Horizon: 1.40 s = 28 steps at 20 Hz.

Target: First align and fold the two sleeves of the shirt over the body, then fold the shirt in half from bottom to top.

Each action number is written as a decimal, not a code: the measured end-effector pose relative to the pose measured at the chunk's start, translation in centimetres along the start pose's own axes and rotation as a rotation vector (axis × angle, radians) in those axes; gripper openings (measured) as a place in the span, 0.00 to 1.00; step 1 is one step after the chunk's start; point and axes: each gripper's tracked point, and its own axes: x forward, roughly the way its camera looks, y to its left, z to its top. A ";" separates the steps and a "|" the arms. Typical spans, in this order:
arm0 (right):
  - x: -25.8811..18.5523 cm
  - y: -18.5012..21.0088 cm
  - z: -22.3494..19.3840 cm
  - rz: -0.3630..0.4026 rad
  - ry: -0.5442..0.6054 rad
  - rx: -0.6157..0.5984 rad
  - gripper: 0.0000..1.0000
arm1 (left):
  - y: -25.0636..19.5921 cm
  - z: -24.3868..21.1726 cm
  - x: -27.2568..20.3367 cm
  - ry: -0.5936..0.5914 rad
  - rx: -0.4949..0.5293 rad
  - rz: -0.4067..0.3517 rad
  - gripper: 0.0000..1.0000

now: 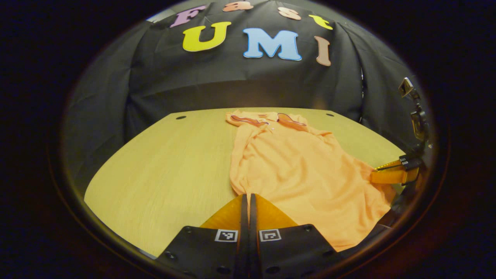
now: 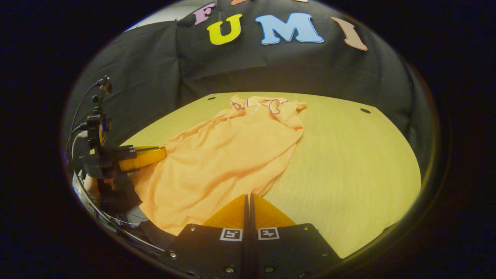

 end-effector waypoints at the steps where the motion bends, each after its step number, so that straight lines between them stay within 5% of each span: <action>1: -0.2 -0.1 0.9 -0.002 -0.014 -0.006 0.00 | -0.1 1.1 0.1 -0.017 0.006 -0.004 0.07; 14: 3.0 -2.2 15.8 -0.020 -0.192 -0.031 0.00 | -1.9 15.7 7.7 -0.183 0.027 -0.066 0.06; 28: 15.9 -13.6 27.3 -0.185 -0.267 0.034 0.00 | 1.4 22.9 24.3 -0.199 0.193 0.016 0.06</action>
